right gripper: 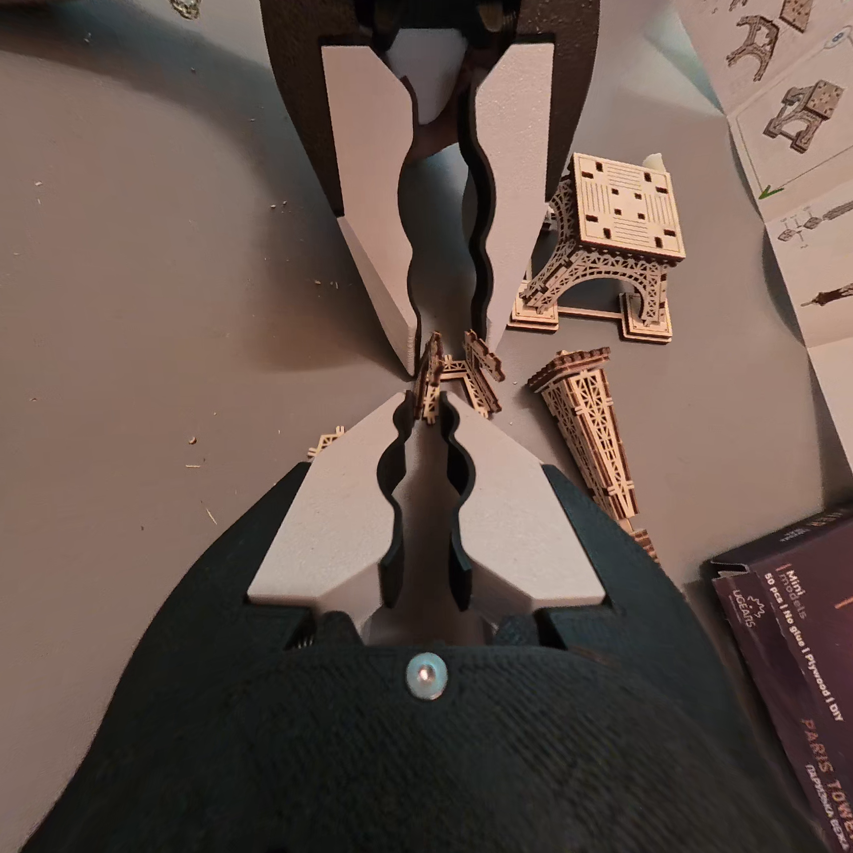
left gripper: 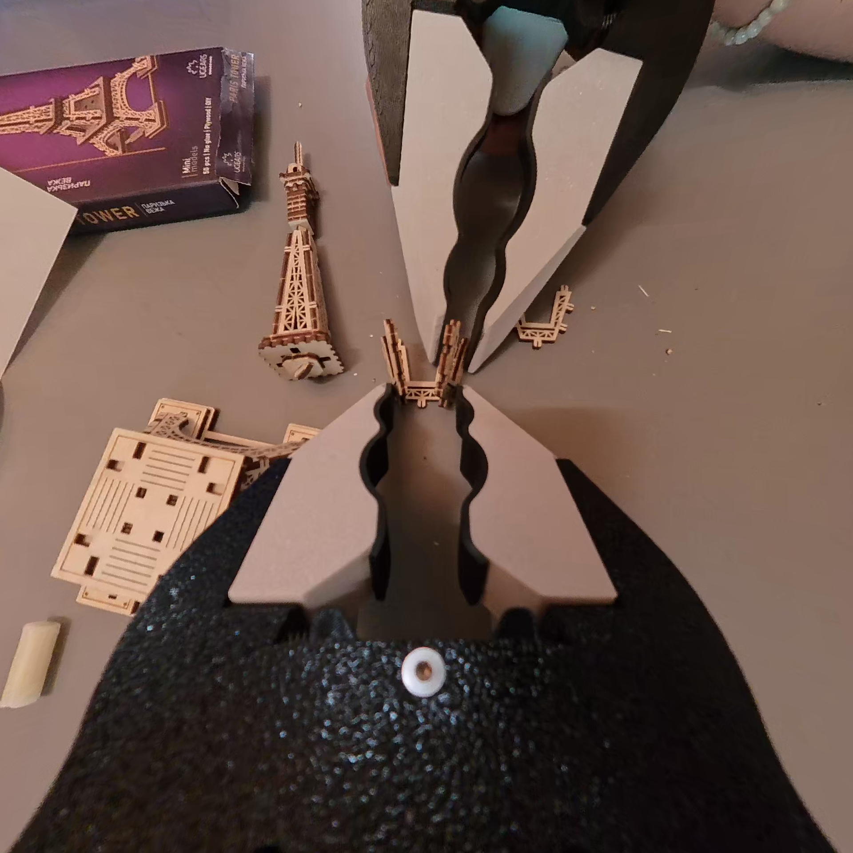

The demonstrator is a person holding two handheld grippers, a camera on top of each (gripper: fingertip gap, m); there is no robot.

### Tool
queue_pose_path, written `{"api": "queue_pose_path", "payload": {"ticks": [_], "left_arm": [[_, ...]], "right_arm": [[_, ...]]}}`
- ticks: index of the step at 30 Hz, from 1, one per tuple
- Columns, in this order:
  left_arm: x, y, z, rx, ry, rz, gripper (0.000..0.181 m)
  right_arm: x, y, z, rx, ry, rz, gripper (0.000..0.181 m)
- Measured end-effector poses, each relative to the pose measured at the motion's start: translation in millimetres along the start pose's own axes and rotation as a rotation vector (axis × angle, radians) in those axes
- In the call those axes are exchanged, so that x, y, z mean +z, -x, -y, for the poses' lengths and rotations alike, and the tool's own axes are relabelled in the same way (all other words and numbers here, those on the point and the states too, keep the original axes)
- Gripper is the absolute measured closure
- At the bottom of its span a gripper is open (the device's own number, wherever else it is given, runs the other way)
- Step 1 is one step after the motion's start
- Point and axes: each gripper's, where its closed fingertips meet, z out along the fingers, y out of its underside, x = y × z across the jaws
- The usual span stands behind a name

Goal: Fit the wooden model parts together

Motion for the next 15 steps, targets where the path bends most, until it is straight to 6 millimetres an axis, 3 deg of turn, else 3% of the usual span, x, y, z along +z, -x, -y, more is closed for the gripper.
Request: {"api": "queue_pose_path", "payload": {"ticks": [15], "left_arm": [[-2.7, 1.7, -2.9, -0.024, -0.001, -0.006, 0.155]], "right_arm": [[1.7, -5.5, -0.6, 0.083, 0.006, 0.024, 0.169]]}}
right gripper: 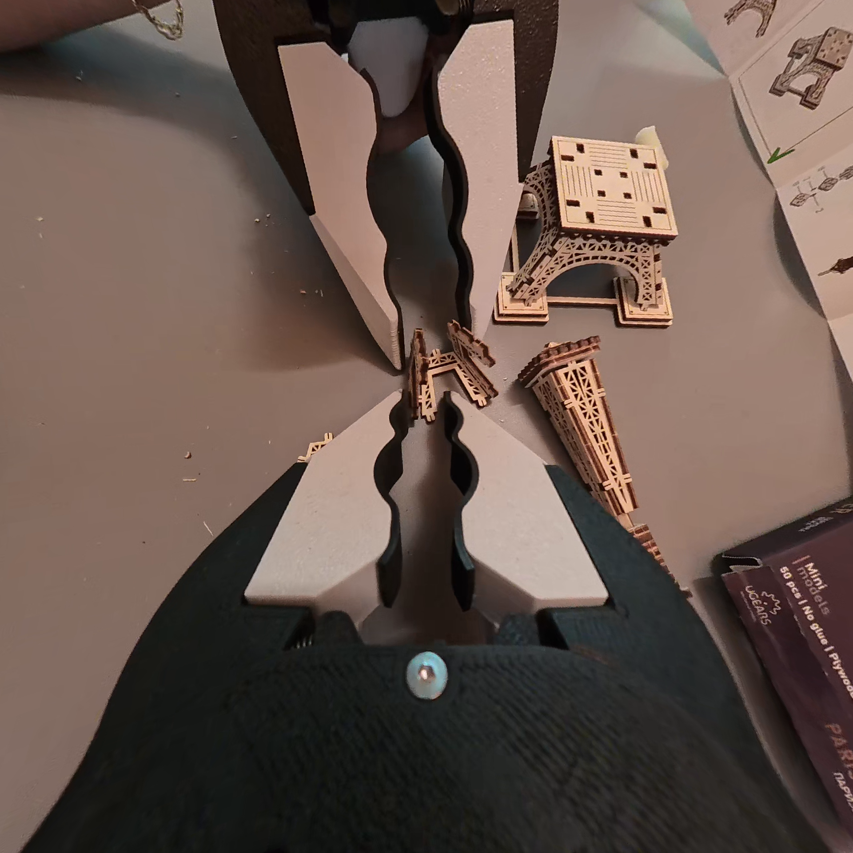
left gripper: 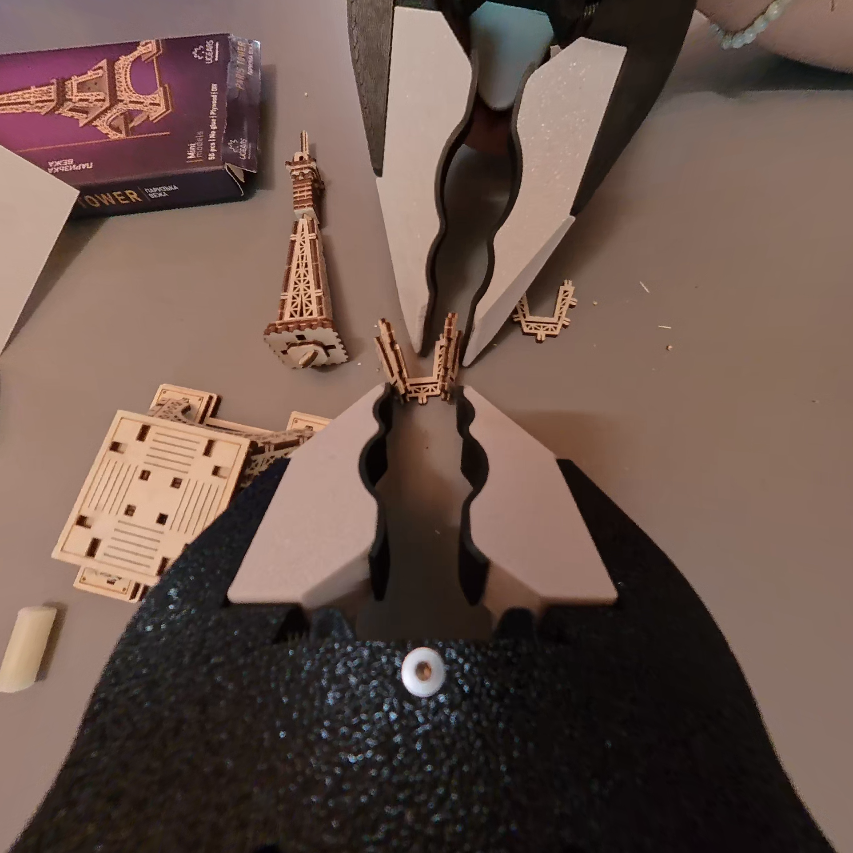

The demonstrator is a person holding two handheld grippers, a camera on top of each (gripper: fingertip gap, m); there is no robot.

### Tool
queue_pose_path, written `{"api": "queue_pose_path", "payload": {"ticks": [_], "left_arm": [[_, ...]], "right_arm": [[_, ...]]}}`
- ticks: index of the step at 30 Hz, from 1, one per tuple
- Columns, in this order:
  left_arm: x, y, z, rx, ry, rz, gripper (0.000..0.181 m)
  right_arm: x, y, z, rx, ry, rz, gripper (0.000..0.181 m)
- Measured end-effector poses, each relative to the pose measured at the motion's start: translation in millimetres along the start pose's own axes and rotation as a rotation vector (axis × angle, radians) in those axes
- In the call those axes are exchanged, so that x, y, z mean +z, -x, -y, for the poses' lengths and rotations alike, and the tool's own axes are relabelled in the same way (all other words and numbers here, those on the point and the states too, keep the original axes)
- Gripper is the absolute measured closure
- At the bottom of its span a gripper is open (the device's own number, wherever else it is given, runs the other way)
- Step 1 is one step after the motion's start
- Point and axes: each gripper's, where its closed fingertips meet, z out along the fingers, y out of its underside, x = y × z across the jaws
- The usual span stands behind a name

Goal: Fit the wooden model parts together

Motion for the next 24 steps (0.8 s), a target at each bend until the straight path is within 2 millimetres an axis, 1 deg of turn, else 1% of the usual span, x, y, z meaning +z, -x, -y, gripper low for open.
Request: {"api": "queue_pose_path", "payload": {"ticks": [2, 5, 10, 14, 15, 17, 18, 20, 24], "left_arm": [[0.2, 1.0, 0.0, -0.005, 0.000, 0.004, 0.157], [0.4, 1.8, 0.3, -0.007, 0.000, 0.011, 0.156], [0.3, 1.8, 0.5, 0.002, -0.001, 0.022, 0.156], [0.0, 1.8, 0.5, 0.009, -0.002, 0.028, 0.156], [-0.1, 1.7, 0.5, 0.013, -0.003, 0.031, 0.156], [-0.4, 1.3, 0.5, 0.024, -0.004, 0.038, 0.156], [-0.5, 1.2, 0.5, 0.030, -0.005, 0.042, 0.156], [-0.6, 1.0, 0.6, 0.035, -0.006, 0.046, 0.156], [-0.5, 1.0, 0.5, 0.029, -0.005, 0.040, 0.157]], "right_arm": [[0.3, -2.3, 0.5, 0.007, 0.000, -0.014, 0.164], [2.4, -1.5, 2.5, 0.001, -0.001, -0.018, 0.164], [5.4, 2.8, 4.7, -0.013, 0.000, 0.002, 0.172], [5.1, 3.2, 4.7, -0.021, 0.000, -0.003, 0.172], [4.7, 3.3, 4.8, -0.027, -0.001, -0.007, 0.172], [1.2, 1.0, 3.0, -0.052, -0.007, -0.039, 0.161], [-1.2, 0.0, 1.3, -0.060, -0.009, -0.049, 0.159], [-4.2, 2.1, -1.7, -0.052, -0.007, -0.029, 0.162], [-4.0, 2.0, -1.9, -0.046, -0.006, -0.023, 0.162]]}}
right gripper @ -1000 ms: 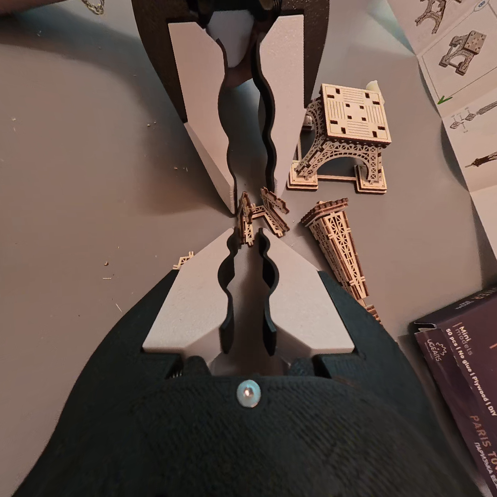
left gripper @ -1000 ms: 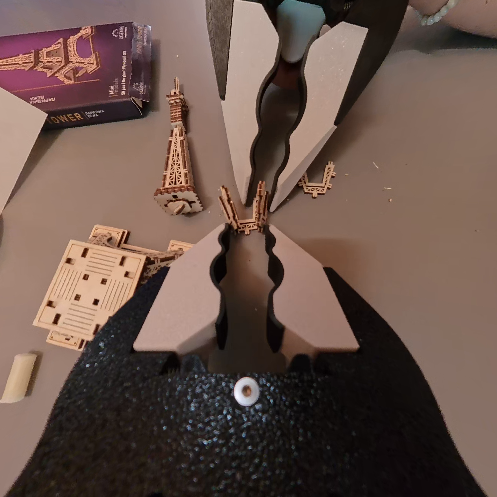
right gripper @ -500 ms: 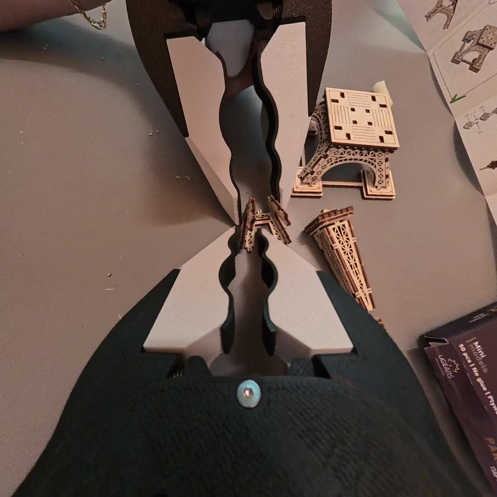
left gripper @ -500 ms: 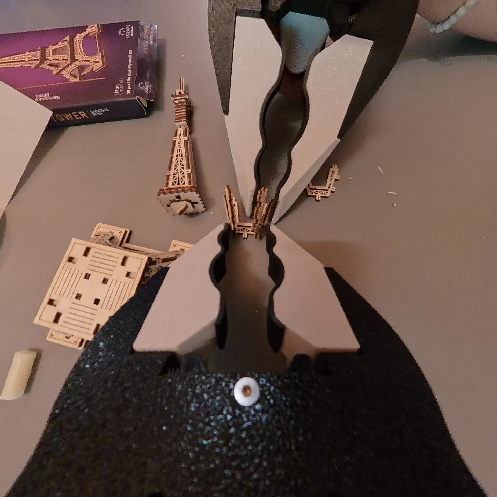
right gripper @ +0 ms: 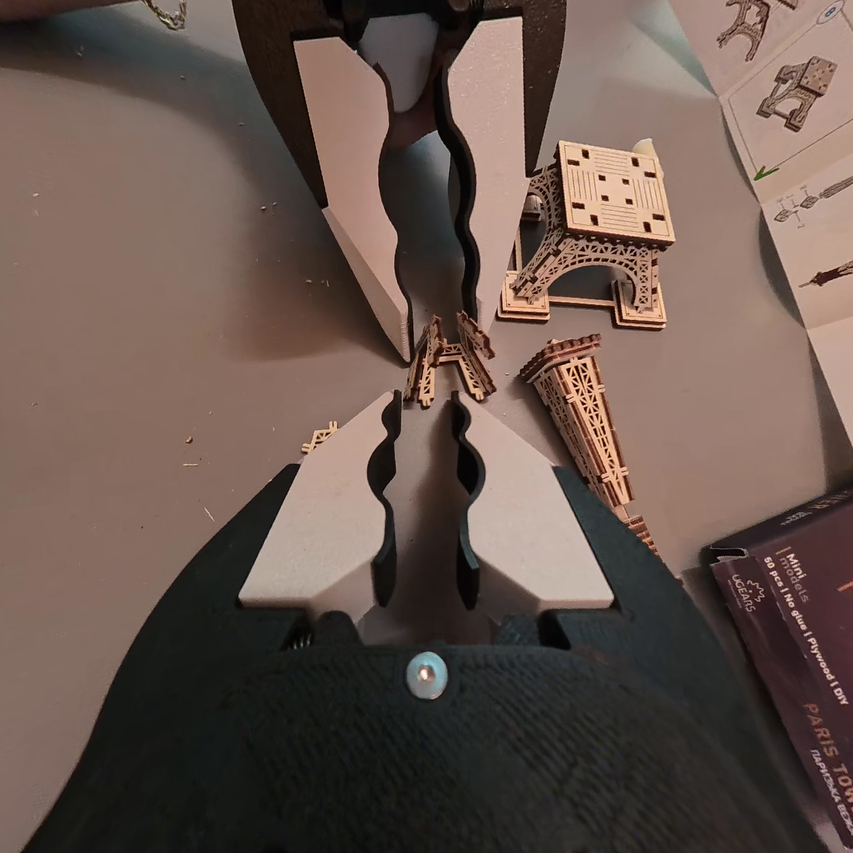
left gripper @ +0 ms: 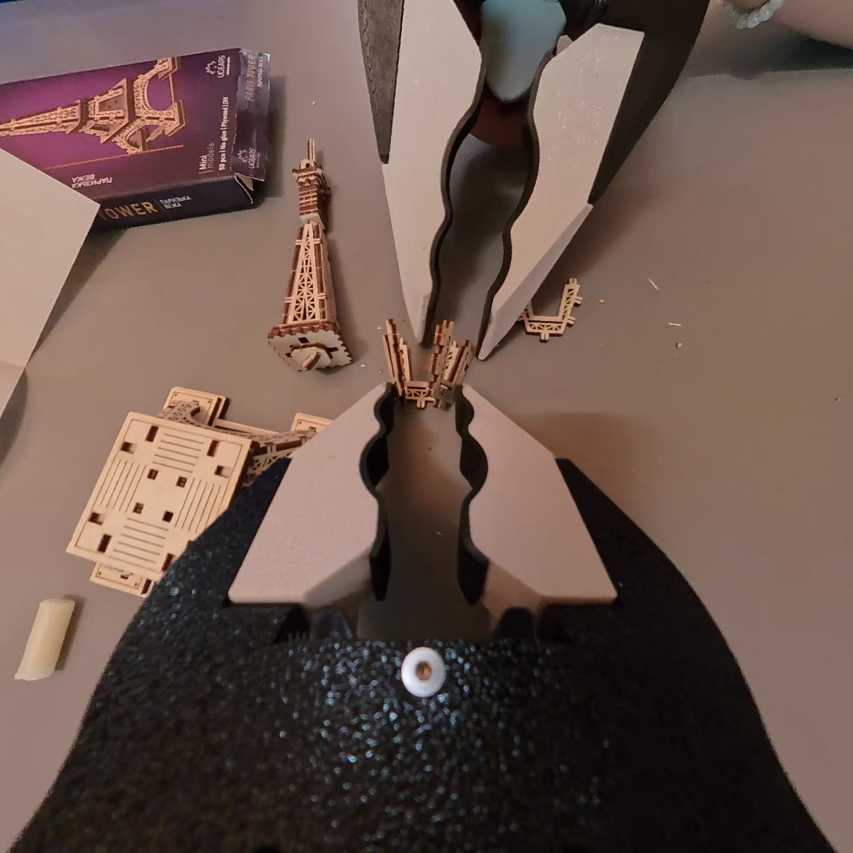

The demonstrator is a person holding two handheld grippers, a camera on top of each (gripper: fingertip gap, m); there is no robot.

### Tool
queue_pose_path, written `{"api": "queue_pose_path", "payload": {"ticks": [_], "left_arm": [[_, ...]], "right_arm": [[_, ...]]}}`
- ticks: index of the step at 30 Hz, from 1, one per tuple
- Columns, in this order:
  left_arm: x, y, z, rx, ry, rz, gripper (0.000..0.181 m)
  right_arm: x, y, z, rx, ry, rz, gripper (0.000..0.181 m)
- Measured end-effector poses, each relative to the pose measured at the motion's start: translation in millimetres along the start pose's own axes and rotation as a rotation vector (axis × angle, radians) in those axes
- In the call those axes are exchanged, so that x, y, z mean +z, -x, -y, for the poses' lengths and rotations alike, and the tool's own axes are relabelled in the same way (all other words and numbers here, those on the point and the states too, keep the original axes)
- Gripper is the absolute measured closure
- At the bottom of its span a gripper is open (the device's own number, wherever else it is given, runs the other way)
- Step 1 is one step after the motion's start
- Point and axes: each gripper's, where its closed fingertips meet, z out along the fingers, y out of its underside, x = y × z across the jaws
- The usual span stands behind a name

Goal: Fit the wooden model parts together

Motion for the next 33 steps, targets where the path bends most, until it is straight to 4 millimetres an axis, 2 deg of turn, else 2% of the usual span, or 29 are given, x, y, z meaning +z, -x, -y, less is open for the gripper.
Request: {"api": "queue_pose_path", "payload": {"ticks": [2, 4, 15, 18, 21, 23, 27, 33], "left_arm": [[0.0, 0.0, 0.0, -0.002, 0.000, -0.001, 0.157], [0.0, 0.4, -0.2, -0.005, 0.001, 0.000, 0.156], [0.0, 0.0, -0.2, -0.005, 0.000, -0.003, 0.156], [-0.1, 0.0, -0.2, -0.001, 0.000, 0.001, 0.156], [-0.2, 0.0, -0.3, 0.001, 0.000, 0.004, 0.156], [-0.3, 0.0, -0.3, 0.003, 0.000, 0.006, 0.156], [-0.3, 0.0, -0.4, 0.003, 0.000, 0.009, 0.156], [-0.9, 0.0, -1.0, -0.006, 0.001, 0.009, 0.156]], "right_arm": [[0.7, -1.8, 0.5, 0.001, 0.000, -0.006, 0.161], [1.1, 2.4, 0.4, -0.016, 0.002, 0.018, 0.171], [0.0, 0.6, 1.2, -0.011, -0.006, 0.008, 0.168], [-1.7, 2.3, 0.9, -0.030, -0.012, 0.013, 0.173], [-1.6, 1.7, 0.0, -0.063, -0.008, -0.011, 0.172], [-2.0, -0.8, 0.5, -0.060, -0.011, -0.040, 0.164], [0.4, 2.9, 2.4, -0.009, -0.007, -0.021, 0.161], [-2.6, -0.5, 2.5, 0.187, -0.018, -0.040, 0.166]]}}
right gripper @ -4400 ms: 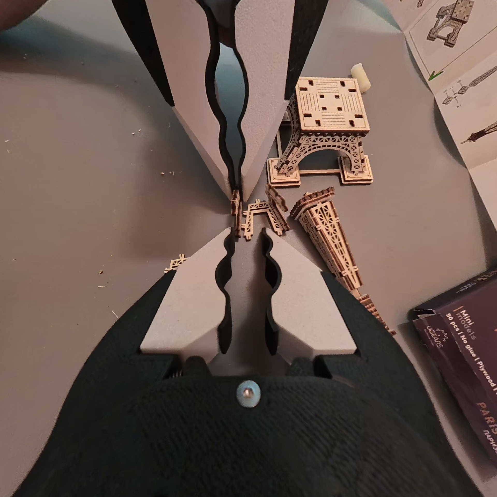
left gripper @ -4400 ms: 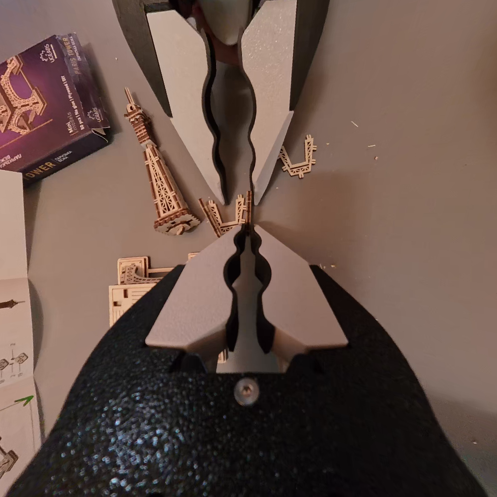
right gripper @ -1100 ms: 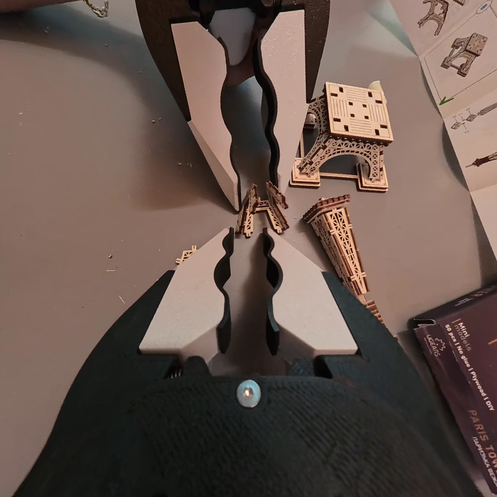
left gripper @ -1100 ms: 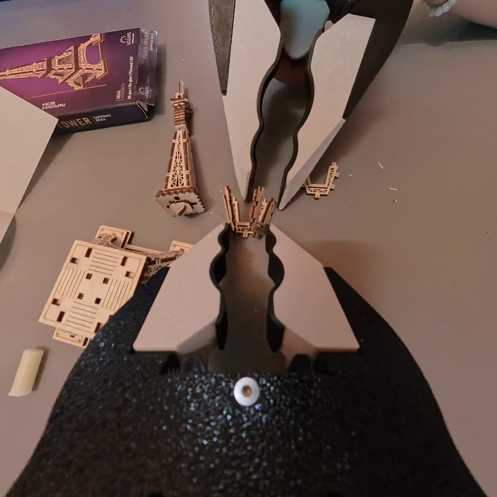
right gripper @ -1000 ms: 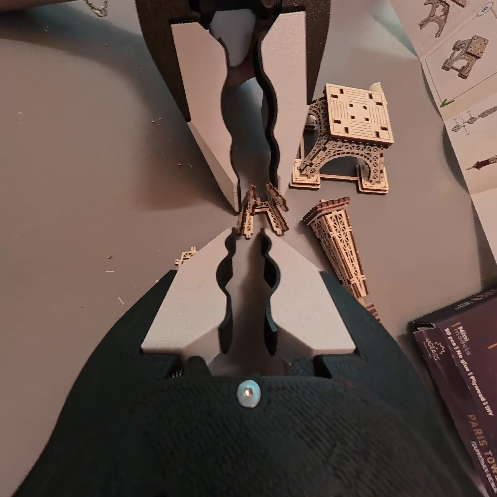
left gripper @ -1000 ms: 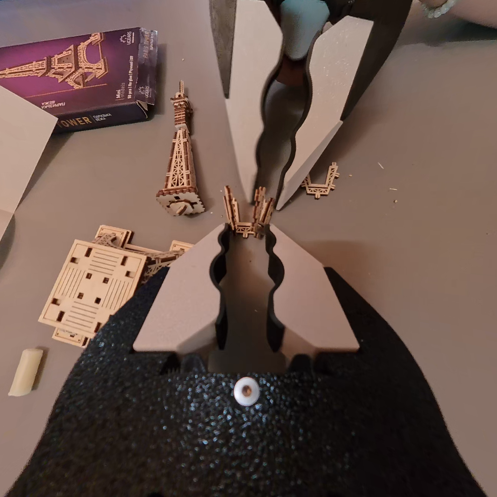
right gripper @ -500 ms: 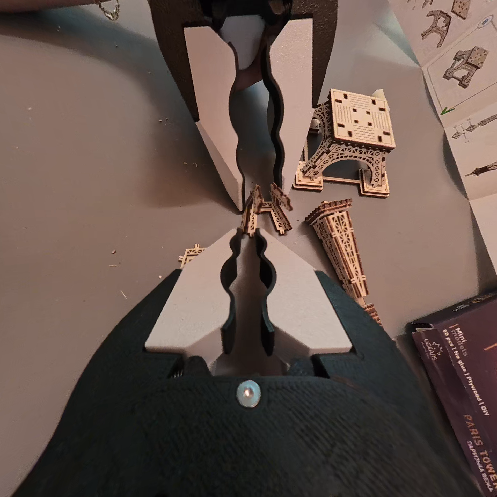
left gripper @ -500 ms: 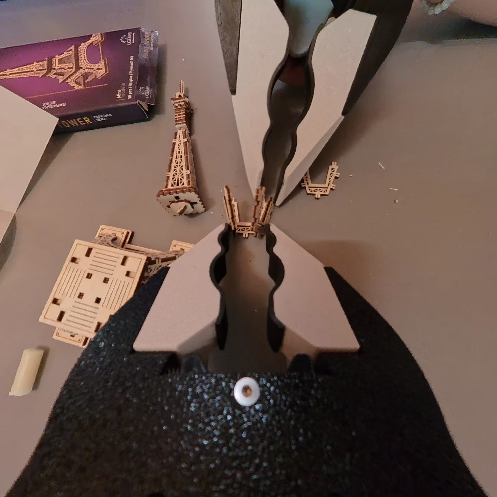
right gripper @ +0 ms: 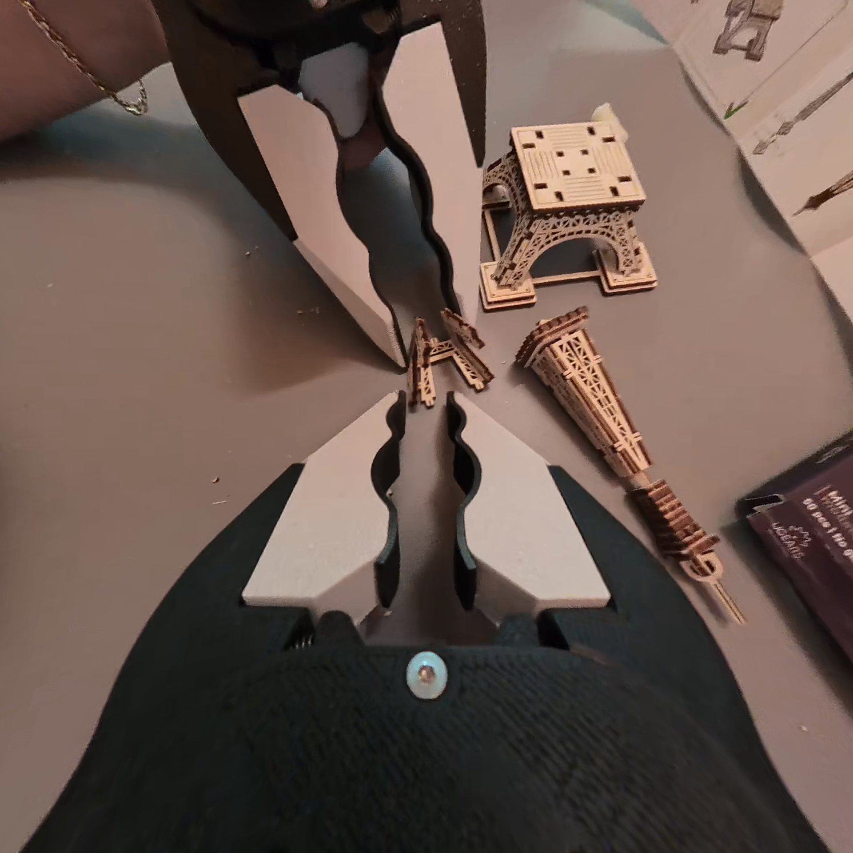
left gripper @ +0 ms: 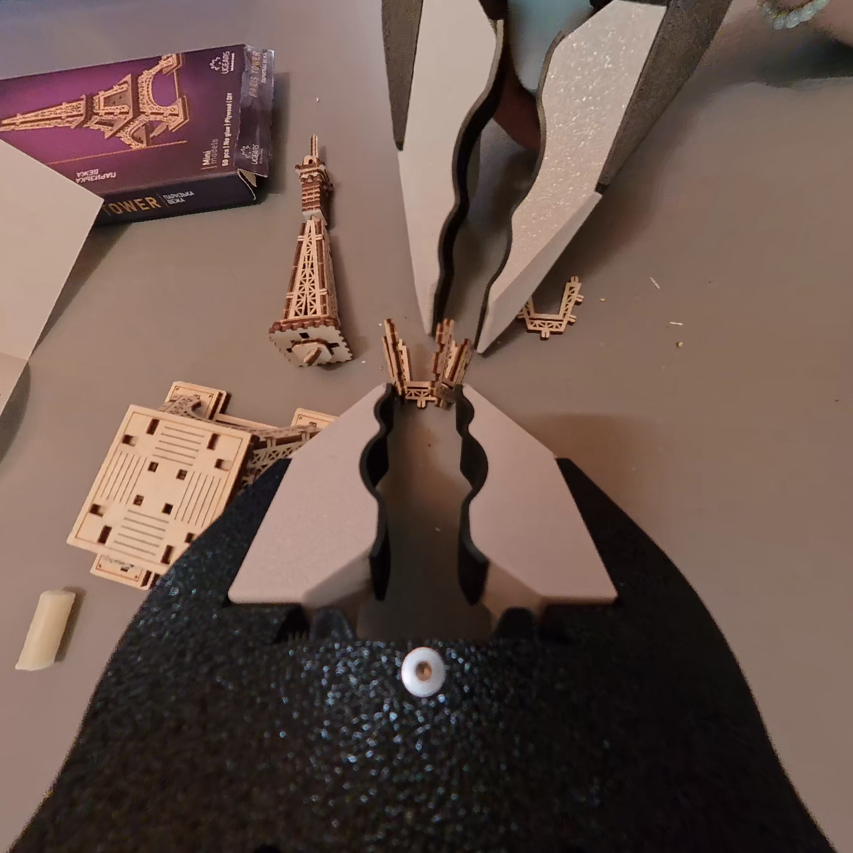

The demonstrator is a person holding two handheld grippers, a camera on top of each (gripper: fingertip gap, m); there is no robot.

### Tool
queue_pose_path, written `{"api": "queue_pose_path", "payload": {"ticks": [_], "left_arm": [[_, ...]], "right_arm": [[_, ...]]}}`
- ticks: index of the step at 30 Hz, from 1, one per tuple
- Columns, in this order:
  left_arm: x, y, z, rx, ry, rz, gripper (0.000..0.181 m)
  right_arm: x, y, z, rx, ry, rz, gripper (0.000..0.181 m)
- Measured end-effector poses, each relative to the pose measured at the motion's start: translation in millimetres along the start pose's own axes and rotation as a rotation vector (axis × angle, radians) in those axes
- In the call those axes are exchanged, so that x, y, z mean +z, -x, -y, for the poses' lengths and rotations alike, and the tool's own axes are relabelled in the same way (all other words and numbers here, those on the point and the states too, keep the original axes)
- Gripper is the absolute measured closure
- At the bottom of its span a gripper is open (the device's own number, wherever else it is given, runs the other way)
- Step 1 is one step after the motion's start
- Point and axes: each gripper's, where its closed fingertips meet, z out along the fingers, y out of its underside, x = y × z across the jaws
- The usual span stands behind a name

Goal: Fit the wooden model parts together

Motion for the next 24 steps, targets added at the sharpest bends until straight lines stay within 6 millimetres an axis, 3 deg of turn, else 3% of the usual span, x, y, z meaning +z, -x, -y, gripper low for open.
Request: {"api": "queue_pose_path", "payload": {"ticks": [24], "left_arm": [[-1.0, -1.1, -0.6, 0.002, -0.001, -0.004, 0.155]], "right_arm": [[2.7, 1.3, 0.6, -0.008, 0.010, 0.006, 0.172]]}}
